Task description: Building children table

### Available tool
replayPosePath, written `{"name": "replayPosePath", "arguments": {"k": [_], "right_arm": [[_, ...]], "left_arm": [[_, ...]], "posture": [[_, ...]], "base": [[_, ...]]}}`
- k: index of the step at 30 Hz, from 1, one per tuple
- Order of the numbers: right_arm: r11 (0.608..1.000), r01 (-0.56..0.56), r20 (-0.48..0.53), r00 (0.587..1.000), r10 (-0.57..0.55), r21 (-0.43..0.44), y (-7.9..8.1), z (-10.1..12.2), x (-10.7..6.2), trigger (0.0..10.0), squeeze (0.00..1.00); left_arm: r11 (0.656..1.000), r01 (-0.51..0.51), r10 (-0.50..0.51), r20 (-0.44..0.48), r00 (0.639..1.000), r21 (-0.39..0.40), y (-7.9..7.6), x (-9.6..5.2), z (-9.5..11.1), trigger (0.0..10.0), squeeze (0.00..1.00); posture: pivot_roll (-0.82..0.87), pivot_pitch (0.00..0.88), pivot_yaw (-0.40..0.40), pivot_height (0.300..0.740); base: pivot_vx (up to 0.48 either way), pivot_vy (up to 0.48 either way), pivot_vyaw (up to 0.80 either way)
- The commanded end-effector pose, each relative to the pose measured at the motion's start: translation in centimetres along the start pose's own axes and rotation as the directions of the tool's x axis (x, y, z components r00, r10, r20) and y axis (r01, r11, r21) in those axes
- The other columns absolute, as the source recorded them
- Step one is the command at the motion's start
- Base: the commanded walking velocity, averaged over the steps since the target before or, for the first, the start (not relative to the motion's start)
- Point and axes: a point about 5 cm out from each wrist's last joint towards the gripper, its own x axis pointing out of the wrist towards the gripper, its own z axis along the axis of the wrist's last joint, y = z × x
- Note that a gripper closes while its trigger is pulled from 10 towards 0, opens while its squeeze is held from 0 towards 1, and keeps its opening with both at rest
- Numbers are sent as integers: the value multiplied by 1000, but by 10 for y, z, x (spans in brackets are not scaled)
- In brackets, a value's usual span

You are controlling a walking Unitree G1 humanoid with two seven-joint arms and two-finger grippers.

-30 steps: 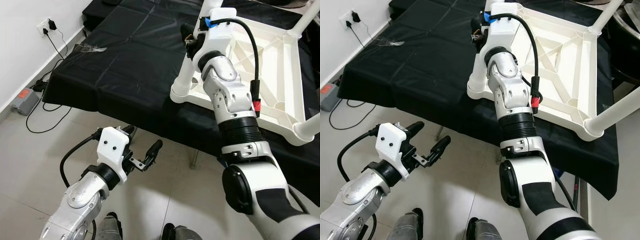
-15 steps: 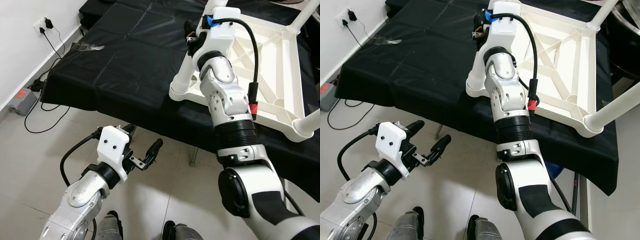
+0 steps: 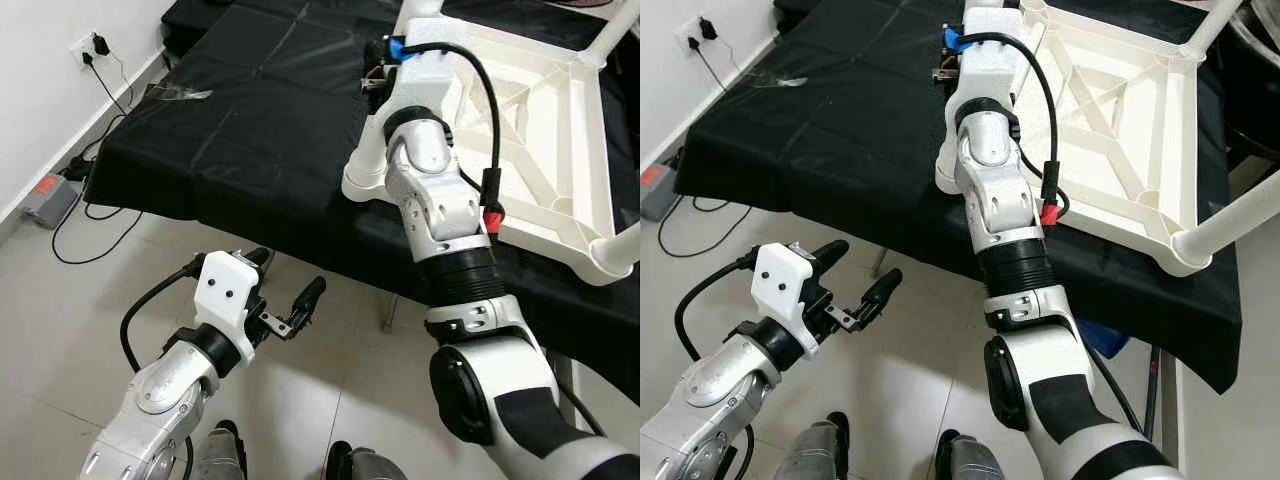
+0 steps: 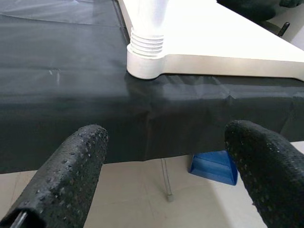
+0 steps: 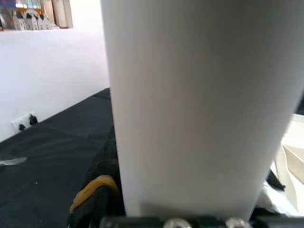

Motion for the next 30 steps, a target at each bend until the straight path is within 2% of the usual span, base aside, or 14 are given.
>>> {"name": "replayPosePath", "arguments": {"k": [1,8,13,21,23,26,28,30], "right_arm": [[994,75,-219,971,-91,-79,-16,-50,-6,10000,0],[989,143,-255,956,-144,-22,-15,-51,-4,10000,0],[971,235,-259,937,-236,-34,-19,-51,-4,10000,0],[965,261,-238,935,-262,-37,-19,-49,-4,10000,0],[955,292,-225,928,-298,-59,-21,-48,-5,10000,0],[920,381,-216,894,-392,-95,-24,-50,-8,10000,0],[920,381,-216,894,-392,-95,-24,-50,-8,10000,0],[873,474,-215,846,-488,-116,-26,-52,-12,10000,0]], "left_arm": [[1000,-1,1,-14,1000,-8,-1,0,-4,10000,0],[1000,-4,4,-12,1000,-9,-2,0,-4,10000,0],[1000,-8,7,-11,1000,-5,0,-1,-3,10000,0],[1000,-8,8,-10,1000,0,1,0,-3,10000,0],[1000,-10,10,-9,1000,2,2,0,-2,10000,0],[1000,-12,12,-9,1000,7,3,0,-2,10000,0],[1000,-12,12,-9,1000,7,3,0,-2,10000,0],[1000,-13,13,-9,1000,11,4,0,-2,10000,0]], "posture": [[170,287,-108,740],[171,290,-115,740],[169,291,-114,740],[169,291,-114,740],[169,292,-113,740],[168,294,-115,740],[168,294,-115,740],[171,294,-115,740]], "base": [[0,0,0],[0,0,0],[0,0,0],[0,0,0],[0,0,0],[0,0,0],[0,0,0],[0,0,0]]}}
